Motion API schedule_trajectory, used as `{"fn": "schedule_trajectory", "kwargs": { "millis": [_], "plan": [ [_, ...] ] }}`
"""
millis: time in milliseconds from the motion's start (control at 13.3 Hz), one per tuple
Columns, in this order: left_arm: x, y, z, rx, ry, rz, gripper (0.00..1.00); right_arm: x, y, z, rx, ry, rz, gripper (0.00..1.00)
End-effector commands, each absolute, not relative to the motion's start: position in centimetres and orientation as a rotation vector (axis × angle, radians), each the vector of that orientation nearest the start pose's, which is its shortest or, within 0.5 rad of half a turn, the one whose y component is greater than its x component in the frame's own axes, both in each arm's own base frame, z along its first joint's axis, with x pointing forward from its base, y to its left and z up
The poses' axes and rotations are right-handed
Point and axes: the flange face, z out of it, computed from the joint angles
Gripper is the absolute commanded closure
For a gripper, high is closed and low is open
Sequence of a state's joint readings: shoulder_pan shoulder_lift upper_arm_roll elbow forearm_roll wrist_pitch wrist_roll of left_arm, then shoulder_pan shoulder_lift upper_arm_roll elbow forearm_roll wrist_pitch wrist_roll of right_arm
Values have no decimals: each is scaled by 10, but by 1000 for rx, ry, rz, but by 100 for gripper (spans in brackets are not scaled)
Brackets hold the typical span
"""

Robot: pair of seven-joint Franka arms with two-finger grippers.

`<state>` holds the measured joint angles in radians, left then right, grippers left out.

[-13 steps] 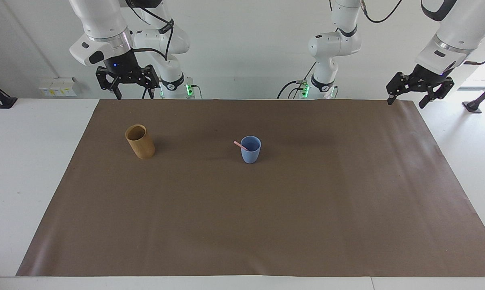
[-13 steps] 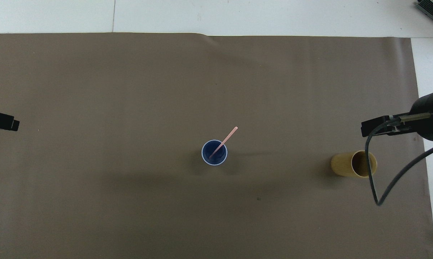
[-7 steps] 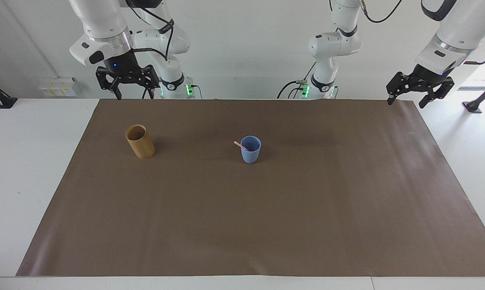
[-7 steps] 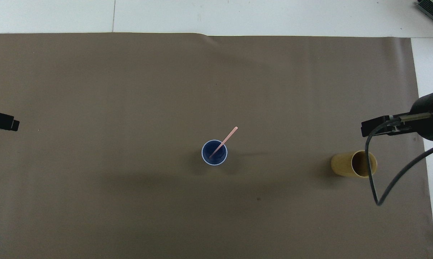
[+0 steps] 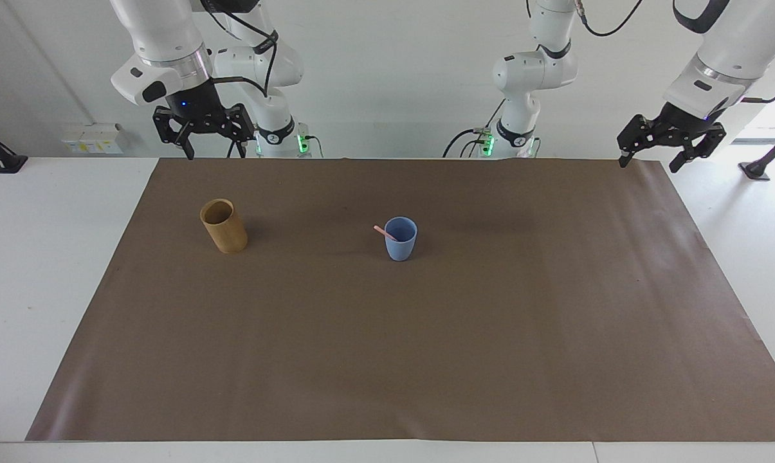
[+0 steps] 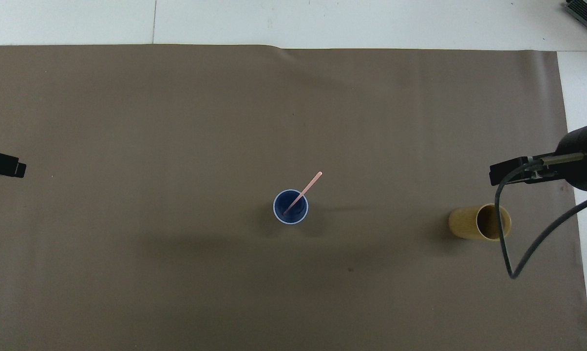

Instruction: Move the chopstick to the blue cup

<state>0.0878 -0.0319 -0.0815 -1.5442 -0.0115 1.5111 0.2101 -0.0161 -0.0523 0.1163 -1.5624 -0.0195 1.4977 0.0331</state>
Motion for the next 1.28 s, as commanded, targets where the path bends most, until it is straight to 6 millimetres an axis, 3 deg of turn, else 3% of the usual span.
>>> {"fn": "schedule_trajectory", "kwargs": {
  "millis": [0, 754, 980, 1206],
  "plan": [
    [531, 4, 653, -3125, 315, 13, 0, 530, 50, 652, -3153, -110, 33, 0],
    [531, 4, 653, -3125, 315, 13, 0, 531, 46, 652, -3159, -117, 35, 0],
    [531, 4, 653, -3125, 315, 13, 0, 541, 43, 654, -3165, -132, -69, 0],
    [531, 4, 654, -3125, 315, 10, 0, 541, 42, 654, -3158, -110, -69, 0]
  ]
}}
